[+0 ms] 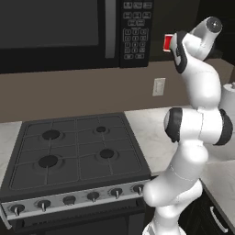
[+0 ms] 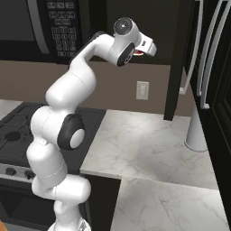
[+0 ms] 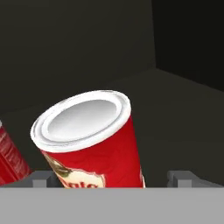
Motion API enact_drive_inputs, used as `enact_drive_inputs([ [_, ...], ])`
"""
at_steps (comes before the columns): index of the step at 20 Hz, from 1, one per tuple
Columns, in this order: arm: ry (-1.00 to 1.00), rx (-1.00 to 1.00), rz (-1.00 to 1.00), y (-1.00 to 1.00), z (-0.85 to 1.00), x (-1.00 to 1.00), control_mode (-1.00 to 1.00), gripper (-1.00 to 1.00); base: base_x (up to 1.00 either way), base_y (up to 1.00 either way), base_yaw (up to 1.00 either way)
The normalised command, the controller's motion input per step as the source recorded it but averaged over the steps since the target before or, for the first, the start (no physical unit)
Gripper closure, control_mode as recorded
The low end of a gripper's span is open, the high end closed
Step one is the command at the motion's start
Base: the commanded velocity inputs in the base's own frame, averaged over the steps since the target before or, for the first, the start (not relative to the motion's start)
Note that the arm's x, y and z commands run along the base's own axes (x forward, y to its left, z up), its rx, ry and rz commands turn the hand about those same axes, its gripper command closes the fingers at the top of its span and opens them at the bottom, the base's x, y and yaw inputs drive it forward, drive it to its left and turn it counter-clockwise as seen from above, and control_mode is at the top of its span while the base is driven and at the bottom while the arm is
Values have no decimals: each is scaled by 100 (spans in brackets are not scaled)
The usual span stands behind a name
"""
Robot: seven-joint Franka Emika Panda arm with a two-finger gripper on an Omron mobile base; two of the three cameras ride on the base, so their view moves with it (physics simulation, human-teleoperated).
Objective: Restock the canned food cabinet by taking the new fresh canned food from the counter and placing it in the cabinet. Then, take the old canned food from the cabinet and place it on the counter.
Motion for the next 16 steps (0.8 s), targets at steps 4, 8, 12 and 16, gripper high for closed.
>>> enact_drive_inputs([
  [4, 0, 0, 3, -9, -1, 3, -100, 100, 0, 0, 0],
  [8, 0, 0, 0, 2, 0, -14, -100, 100, 0, 0, 0],
  [12, -7, -2, 0, 51, 4, -86, -100, 100, 0, 0, 0],
  [16, -12, -9, 0, 98, 4, -100, -100, 100, 0, 0, 0],
])
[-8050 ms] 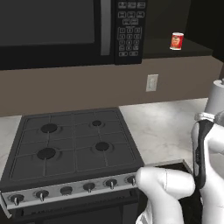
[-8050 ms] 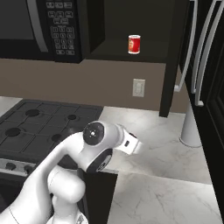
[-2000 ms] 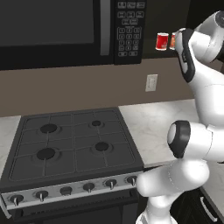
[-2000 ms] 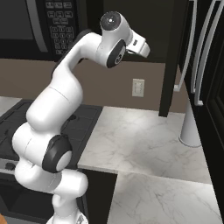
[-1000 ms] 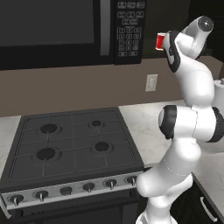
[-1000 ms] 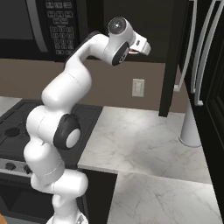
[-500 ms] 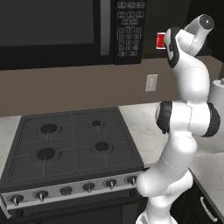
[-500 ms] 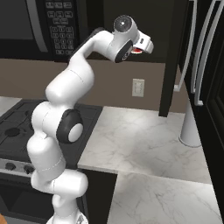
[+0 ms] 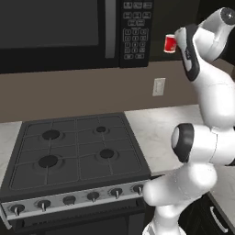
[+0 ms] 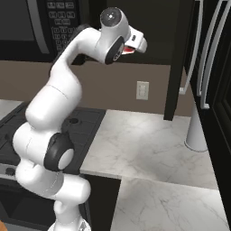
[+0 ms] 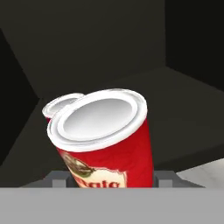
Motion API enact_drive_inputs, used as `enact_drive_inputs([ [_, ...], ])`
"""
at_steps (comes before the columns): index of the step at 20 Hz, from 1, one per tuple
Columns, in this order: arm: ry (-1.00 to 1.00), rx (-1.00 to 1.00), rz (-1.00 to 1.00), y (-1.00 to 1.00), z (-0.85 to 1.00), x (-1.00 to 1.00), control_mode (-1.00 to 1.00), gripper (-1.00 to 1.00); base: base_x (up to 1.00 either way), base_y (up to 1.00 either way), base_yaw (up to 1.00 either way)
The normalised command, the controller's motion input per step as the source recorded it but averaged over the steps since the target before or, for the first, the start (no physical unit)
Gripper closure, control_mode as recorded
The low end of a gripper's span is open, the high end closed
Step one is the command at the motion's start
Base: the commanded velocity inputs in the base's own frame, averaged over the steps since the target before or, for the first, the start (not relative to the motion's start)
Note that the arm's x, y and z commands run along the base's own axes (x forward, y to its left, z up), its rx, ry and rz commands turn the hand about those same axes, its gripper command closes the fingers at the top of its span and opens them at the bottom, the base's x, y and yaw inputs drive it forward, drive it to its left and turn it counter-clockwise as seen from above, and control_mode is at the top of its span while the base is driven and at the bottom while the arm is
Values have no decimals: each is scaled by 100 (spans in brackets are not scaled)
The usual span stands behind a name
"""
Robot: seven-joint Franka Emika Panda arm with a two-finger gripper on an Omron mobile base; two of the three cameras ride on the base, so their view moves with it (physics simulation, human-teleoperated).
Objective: Restock the canned food cabinet by taking the new fresh canned food from the counter and placing it in the cabinet. Then, take the old canned food from the cabinet and place it on the counter.
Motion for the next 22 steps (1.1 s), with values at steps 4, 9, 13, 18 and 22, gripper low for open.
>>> enact_drive_inputs([
  [4, -8, -12, 0, 92, -39, -100, -100, 100, 0, 0, 0],
  [9, -2, -12, 0, 50, -100, -100, -100, 100, 0, 0, 0],
  [13, 8, -3, -1, 8, -100, -100, -100, 100, 0, 0, 0],
  [18, 3, 15, -12, -86, -93, -66, -100, 100, 0, 0, 0],
  [22, 7, 9, -21, -61, -68, 5, -100, 100, 0, 0, 0],
])
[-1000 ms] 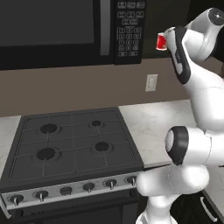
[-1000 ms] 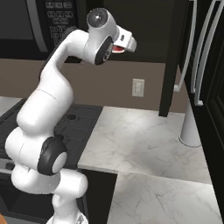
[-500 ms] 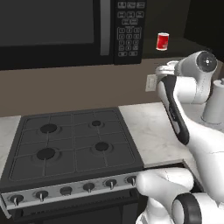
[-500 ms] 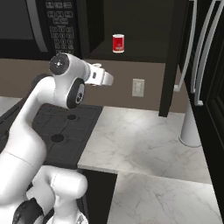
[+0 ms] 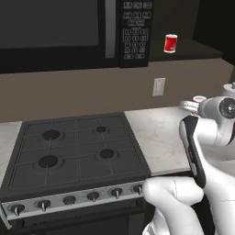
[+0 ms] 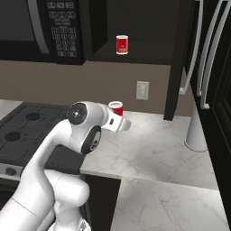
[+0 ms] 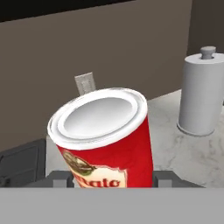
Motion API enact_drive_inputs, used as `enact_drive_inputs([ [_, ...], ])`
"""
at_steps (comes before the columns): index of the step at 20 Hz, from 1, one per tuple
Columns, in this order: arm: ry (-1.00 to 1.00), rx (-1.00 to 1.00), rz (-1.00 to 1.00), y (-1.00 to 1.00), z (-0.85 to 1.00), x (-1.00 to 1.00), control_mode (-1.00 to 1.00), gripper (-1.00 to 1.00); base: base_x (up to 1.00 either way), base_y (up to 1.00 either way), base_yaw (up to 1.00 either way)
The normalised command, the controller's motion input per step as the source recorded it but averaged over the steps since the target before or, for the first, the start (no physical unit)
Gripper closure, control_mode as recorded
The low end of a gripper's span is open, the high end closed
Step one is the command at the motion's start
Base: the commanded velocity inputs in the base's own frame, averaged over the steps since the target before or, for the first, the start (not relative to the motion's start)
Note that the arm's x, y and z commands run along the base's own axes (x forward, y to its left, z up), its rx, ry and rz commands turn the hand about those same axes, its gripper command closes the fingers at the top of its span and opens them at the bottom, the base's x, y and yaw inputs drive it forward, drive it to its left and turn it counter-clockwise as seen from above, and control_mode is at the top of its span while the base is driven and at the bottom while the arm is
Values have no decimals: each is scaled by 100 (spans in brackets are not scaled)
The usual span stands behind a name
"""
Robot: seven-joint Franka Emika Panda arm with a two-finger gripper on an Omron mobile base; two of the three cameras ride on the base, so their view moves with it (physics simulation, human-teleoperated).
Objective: Restock the canned food cabinet by taking the new fresh canned food from the counter and placing it in the cabinet. Then, take the old canned food from the cabinet and place it on the counter.
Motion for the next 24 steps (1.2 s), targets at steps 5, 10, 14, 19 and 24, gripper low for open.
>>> enact_drive_inputs([
  [5, 8, 0, -14, -29, -63, 12, -100, 100, 0, 0, 0],
  [10, 14, 0, -16, -20, -63, 29, -100, 100, 0, 0, 0],
  [14, 21, 11, -16, -35, -60, 23, -100, 100, 0, 0, 0],
  [19, 11, 9, -5, -46, -29, 5, -100, 100, 0, 0, 0],
  [24, 0, -5, 0, -15, -51, 1, -100, 100, 0, 0, 0],
])
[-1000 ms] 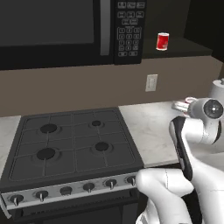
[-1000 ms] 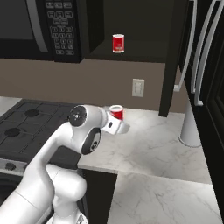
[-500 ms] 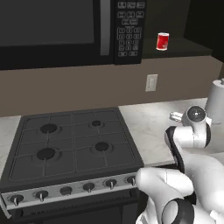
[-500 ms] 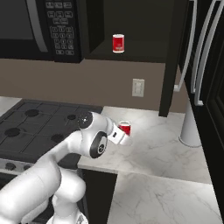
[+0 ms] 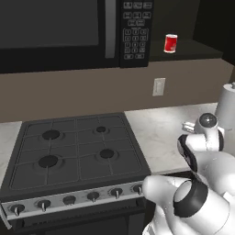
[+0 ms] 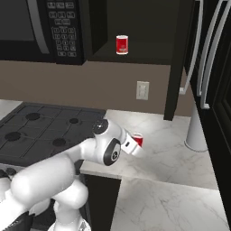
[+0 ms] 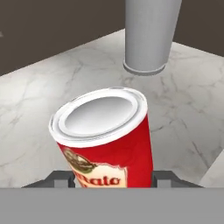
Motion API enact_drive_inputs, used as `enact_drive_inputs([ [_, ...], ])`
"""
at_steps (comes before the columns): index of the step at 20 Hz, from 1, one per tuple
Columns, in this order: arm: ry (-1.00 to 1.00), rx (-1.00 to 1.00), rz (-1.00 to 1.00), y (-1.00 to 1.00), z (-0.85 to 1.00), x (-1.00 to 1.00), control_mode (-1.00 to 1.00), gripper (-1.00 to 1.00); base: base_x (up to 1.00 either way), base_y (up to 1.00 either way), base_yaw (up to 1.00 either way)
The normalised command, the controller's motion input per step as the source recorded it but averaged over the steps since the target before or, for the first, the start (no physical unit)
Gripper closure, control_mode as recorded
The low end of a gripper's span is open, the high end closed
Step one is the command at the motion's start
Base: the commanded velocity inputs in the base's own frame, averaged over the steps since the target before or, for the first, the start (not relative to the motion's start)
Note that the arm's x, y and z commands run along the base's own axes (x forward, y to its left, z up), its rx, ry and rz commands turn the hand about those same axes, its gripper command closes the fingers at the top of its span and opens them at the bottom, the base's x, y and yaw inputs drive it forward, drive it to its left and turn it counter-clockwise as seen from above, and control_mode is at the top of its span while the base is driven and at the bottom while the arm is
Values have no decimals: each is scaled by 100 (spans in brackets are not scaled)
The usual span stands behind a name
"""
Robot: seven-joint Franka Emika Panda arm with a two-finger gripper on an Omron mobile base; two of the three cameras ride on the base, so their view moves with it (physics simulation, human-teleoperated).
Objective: Restock the canned food cabinet by taking the new fresh canned food from the counter and placing it in the cabinet. Then, take the old canned food from the cabinet and place it on the counter.
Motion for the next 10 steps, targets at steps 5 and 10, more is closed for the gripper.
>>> enact_drive_inputs([
  [5, 1, -6, 0, -36, -86, 0, -100, 100, 0, 0, 0],
  [10, 9, 0, 0, -66, -80, -3, -100, 100, 0, 0, 0],
])
